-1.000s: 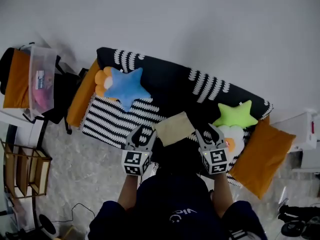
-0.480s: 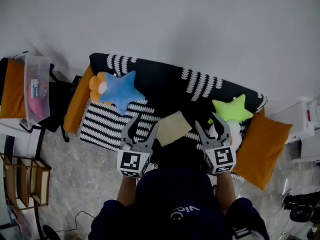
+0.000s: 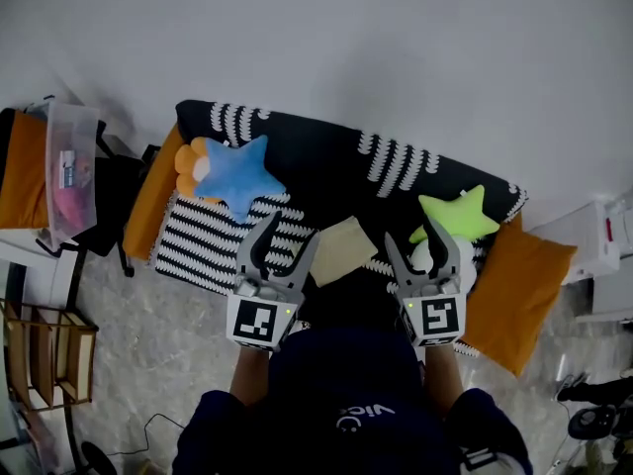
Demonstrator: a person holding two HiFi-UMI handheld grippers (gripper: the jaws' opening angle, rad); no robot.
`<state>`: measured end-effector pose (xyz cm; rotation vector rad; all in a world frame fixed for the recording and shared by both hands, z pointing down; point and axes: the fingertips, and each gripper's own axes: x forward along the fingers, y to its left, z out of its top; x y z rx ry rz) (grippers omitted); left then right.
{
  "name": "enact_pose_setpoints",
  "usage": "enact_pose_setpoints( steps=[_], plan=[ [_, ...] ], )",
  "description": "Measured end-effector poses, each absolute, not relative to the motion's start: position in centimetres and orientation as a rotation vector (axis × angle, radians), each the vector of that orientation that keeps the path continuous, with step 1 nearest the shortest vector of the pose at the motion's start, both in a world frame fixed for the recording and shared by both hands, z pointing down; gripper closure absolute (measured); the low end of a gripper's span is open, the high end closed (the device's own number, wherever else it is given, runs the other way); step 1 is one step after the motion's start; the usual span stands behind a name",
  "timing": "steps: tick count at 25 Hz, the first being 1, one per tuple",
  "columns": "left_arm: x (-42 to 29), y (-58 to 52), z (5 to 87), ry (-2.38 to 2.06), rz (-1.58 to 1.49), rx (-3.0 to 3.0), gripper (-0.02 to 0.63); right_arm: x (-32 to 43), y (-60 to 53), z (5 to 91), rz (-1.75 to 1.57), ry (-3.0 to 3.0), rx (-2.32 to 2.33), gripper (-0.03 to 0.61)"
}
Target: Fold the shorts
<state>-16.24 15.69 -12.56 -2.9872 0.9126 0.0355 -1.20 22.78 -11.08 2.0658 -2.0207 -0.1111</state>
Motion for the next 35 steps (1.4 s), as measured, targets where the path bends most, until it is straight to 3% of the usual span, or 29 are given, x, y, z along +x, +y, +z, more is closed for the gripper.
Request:
enact_pose_setpoints(
  steps=[6, 8, 10, 12, 15, 35],
  plan=[
    [-16.1, 15.5, -12.1, 0.949, 0.018, -2.967, 0.385, -1.2, 22.3, -11.6, -0.175, -2.024, 2.071, 0.324],
    [-16.1, 15.6, -12.2, 0.961, 0.026, -2.955, 0.393, -1.1, 22.4, -11.6, -0.19, -2.021, 2.086, 0.371],
    [-16.1, 15.5, -12.2, 0.982, 0.035, -2.948, 0.451, -1.1, 22.4, -11.8, -0.212, -2.037, 2.095, 0.415],
    [-15.9, 15.5, -12.2, 0.977, 0.038, -2.958, 0.568, -1.0, 22.5, -12.2, -0.235, -2.051, 2.107, 0.466],
    [-15.5, 15.6, -12.3, 0.966, 0.04, -2.965, 0.609, -0.9, 22.5, -12.5, -0.244, -2.069, 2.092, 0.569],
    [-12.9, 15.5, -13.2, 1.072, 0.075, -2.884, 0.611, 1.1, 21.6, -14.8, -0.33, -2.186, 2.082, 0.569]
  ],
)
